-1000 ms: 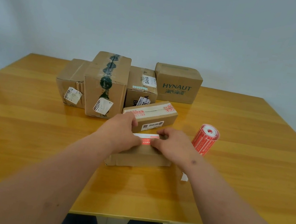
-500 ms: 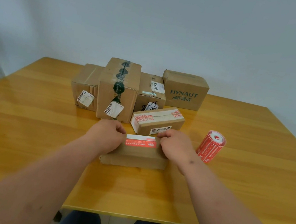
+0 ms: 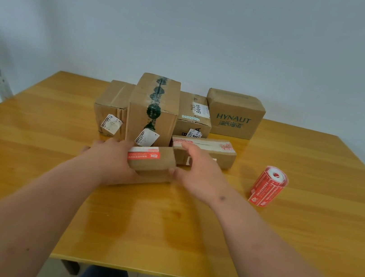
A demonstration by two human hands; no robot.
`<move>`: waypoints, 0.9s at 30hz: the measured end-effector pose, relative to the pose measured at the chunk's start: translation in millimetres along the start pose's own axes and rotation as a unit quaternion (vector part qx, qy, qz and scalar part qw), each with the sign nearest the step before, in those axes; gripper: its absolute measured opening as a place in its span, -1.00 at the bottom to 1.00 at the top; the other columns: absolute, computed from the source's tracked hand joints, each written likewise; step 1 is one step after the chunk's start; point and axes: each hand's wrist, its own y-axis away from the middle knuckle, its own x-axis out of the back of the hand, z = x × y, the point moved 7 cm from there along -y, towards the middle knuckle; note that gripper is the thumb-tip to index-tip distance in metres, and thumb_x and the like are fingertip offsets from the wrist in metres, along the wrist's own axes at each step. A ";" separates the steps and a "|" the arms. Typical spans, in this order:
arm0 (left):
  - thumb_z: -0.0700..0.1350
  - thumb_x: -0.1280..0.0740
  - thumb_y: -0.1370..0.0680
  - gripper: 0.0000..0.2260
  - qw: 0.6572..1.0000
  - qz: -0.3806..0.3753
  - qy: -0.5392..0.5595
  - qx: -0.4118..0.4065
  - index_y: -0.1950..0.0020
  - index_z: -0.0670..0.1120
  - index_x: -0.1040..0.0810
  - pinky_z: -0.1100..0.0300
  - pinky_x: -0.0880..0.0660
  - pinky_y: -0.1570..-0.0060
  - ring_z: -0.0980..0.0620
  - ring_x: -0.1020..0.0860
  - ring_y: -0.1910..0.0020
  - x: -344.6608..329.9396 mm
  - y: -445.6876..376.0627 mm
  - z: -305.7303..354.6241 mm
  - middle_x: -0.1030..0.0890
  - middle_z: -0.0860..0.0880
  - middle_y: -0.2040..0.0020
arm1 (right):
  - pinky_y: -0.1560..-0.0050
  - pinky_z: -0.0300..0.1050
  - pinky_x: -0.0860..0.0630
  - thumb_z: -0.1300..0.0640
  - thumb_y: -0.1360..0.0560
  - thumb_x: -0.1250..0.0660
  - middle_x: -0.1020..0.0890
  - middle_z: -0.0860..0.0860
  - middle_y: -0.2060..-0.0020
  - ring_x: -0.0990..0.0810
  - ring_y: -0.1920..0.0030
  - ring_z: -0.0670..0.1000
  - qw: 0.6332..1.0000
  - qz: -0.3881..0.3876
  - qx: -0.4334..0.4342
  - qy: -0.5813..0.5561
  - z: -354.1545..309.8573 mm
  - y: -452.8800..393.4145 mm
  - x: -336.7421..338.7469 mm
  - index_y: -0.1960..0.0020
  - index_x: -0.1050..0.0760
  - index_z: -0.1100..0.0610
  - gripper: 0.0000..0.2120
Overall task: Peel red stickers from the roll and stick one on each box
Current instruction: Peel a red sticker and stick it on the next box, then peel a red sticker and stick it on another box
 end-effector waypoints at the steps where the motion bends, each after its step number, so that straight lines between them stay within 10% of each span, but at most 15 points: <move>1: 0.16 -0.31 -0.42 -0.33 1.000 0.013 -0.012 0.010 -0.50 0.15 -0.19 -0.14 -0.28 -0.35 -0.16 -0.28 -0.40 2.0 0.0 0.0 -0.35 -0.04 -0.41 | -0.26 -0.13 -0.37 0.00 -0.49 -0.38 -0.42 -0.03 -0.35 -0.43 -0.28 -0.02 1.000 0.018 -0.011 0.011 4.2 -1.9 5.0 -0.46 -0.27 -0.02 -0.42; 8: -0.03 -0.26 -0.50 -0.48 0.982 0.165 0.029 -0.093 -0.45 0.19 -0.29 -0.12 -0.03 -0.43 -0.03 -0.17 -0.46 15.0 15.7 69.1 -0.30 0.08 -0.45 | -0.15 -0.05 -0.49 0.09 -0.52 -0.29 -0.56 -0.05 -0.09 -0.52 -0.09 -0.01 0.987 0.111 -0.018 0.118 31.9 5.2 53.0 -0.17 -0.56 0.00 -0.76; 14: 0.02 -0.29 -0.54 -0.64 0.973 0.125 0.091 -0.173 -0.34 0.16 -0.43 -0.07 -0.11 -0.42 0.06 -0.31 -0.38 -6.0 12.1 127.7 -0.40 0.13 -0.36 | -0.20 0.01 -0.31 0.16 -0.46 -0.26 -0.51 -0.04 -0.06 -0.42 -0.17 0.07 0.950 0.213 -0.063 0.219 66.1 31.8 111.2 -0.07 -0.56 -0.04 -0.76; 27: -0.03 -0.36 -0.54 -0.67 0.945 0.012 0.246 -0.213 -0.31 0.06 -0.49 -0.06 -0.40 -0.29 0.06 -0.50 -0.23 -46.3 2.5 219.4 -0.57 0.10 -0.21 | -0.12 -0.05 -0.19 0.22 -0.39 -0.35 -0.42 -0.07 -0.03 -0.43 -0.11 0.03 0.970 0.135 -0.048 0.194 139.4 48.8 120.8 0.14 -0.36 -0.07 -0.76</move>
